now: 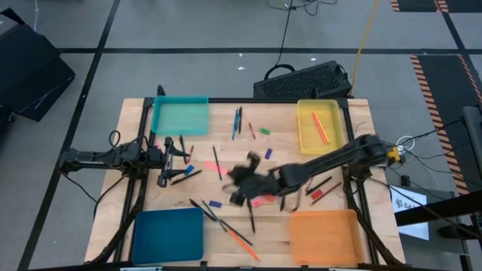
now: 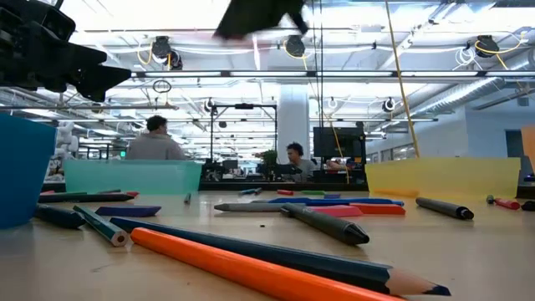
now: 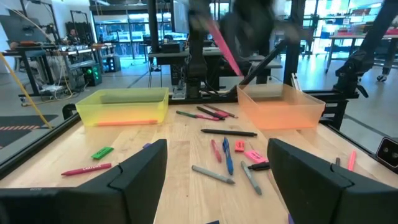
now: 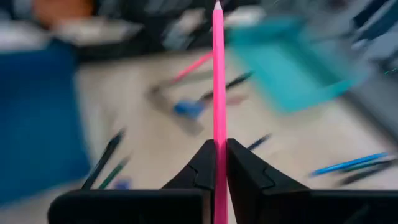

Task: Sort crayons/erasers/pens/pencils in bins
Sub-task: Put the pink pencil into the yellow bin

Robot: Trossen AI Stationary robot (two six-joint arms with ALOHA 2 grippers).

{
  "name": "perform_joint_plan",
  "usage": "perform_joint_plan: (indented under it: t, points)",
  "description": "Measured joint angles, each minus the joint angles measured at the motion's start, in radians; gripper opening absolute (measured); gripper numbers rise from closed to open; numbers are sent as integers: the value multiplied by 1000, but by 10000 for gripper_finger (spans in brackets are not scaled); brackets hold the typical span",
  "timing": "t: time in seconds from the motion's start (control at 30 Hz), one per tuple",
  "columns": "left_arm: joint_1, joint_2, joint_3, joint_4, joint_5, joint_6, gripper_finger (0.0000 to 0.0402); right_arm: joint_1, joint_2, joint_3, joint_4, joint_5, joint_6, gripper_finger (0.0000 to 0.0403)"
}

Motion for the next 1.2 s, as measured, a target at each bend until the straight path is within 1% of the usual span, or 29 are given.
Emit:
perform_joint_plan:
  t: [0.1, 0.2, 0.33, 0.5, 0.67, 0.73, 0.83, 1.0, 1.2]
  points:
    - [0, 0, 0, 0, 0, 0, 278, -15, -120, -43, -8, 66, -27, 17]
    - [0, 0, 0, 0, 0, 0, 278, -33, -237, -108, -29, 104, -31, 17]
    - [0, 0, 0, 0, 0, 0, 278, -67, -401, -196, -115, 168, 27, 17]
    - [0, 0, 0, 0, 0, 0, 278, -136, -554, -275, -347, 179, 154, 16]
    - [0, 0, 0, 0, 0, 0, 278, -256, -634, -315, -623, 175, 272, 16]
    - [0, 0, 0, 0, 0, 0, 278, -314, -652, -331, -725, 155, 318, 16]
    - [0, 0, 0, 0, 0, 0, 278, -413, -671, -384, -808, 104, 342, 16]
    - [0, 0, 0, 0, 0, 0, 278, -531, -713, -539, -775, 5, 368, 16]
    - [0, 0, 0, 0, 0, 0, 278, -614, -759, -685, -742, -86, 422, 16]
